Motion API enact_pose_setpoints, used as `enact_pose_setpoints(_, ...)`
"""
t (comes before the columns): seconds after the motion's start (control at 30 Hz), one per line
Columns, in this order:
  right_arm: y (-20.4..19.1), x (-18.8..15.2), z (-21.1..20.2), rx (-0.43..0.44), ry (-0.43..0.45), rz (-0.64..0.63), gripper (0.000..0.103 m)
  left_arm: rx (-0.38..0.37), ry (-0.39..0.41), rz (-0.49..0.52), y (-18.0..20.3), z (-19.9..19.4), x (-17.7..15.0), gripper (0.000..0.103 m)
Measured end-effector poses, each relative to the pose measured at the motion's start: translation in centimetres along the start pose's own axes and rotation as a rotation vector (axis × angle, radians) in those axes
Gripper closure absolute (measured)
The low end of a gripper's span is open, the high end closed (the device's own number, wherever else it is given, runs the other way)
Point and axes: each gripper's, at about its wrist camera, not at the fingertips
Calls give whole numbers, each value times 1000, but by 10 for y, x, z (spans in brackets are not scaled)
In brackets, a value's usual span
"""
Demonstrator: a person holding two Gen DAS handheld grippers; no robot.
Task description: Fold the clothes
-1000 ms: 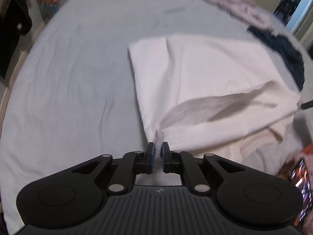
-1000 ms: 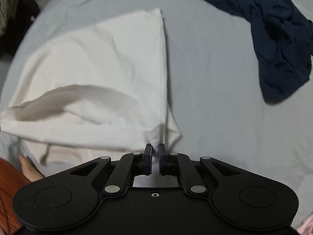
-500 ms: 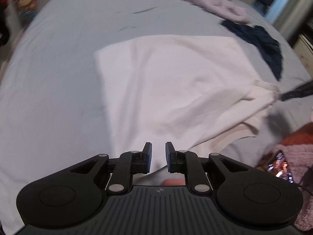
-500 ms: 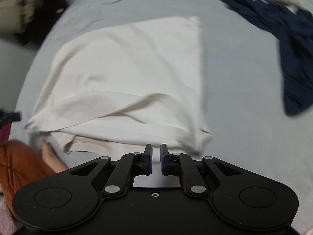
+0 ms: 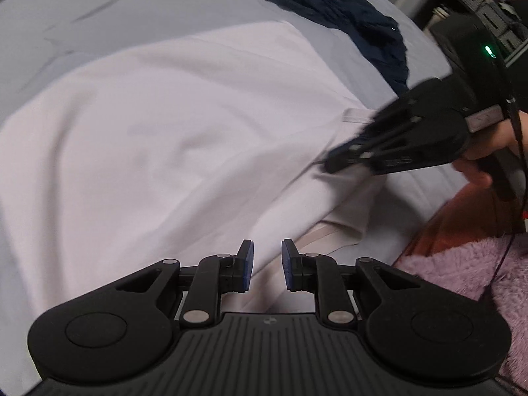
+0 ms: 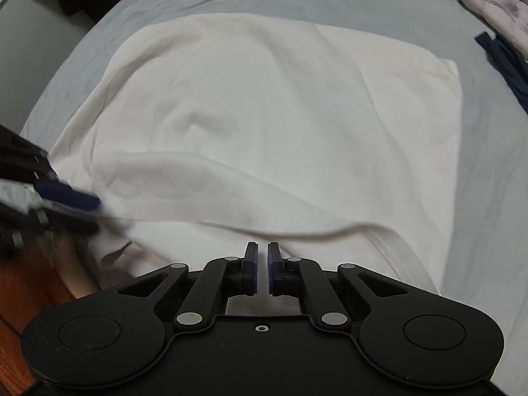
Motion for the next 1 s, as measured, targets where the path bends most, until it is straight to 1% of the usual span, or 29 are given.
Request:
enact_pose_setpoints(0.1, 0, 3, 14, -16, -34, 15, 99, 4, 19, -25, -5, 7, 2, 86)
enact_pose_setpoints(0.17, 1, 0, 26, -9, -85, 33, 102, -3, 35, -49, -9, 8, 3, 86)
enact_pose_setpoints(0.23, 4, -4, 33, 18, -128, 62, 102, -2, 43, -50, -8, 8, 3, 86)
enact_pose_setpoints(0.27, 7, -7, 35, 46, -153, 82, 102, -4, 48, -47, -7, 7, 2, 86)
enact_pose_setpoints(0.4, 10, -23, 30, 101, -250, 81, 102, -9, 59, -50, -5, 6, -2, 86)
enact_pose_setpoints(0.47, 6, -33, 26, 102, -282, 53, 102, -16, 59, -53, -2, 7, -5, 86)
enact_pose_setpoints(0.57, 2, -46, 21, 105, -315, 37, 102, -25, 54, -38, 3, 13, -1, 86)
enact_pose_setpoints(0.67, 1, -54, 12, 96, -299, 32, 102, -20, 57, -15, 7, 23, 2, 86)
enact_pose_setpoints(0.77, 8, -53, -6, 86, -235, 55, 101, -30, 70, -38, 4, 34, 5, 86)
enact_pose_setpoints(0.83, 13, -47, -14, 57, -183, 78, 101, -33, 62, -49, 4, 40, 6, 86)
enact_pose_setpoints(0.9, 21, -39, -21, 21, -132, 111, 101, -20, 38, -49, 4, 49, 5, 86)
enact_pose_setpoints(0.97, 31, -32, -23, -15, -101, 134, 101, 2, 4, -79, 1, 55, 3, 86)
enact_pose_setpoints(1.0, 34, -30, -21, -35, -96, 138, 101, 16, -22, -114, -3, 57, 1, 86)
Point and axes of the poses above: each gripper's, at about its wrist camera, not at the fingertips, and z roughly the way its jaws point, y to its right, x to its top, and after that the axes turned 13 degrees about -x, right-handed
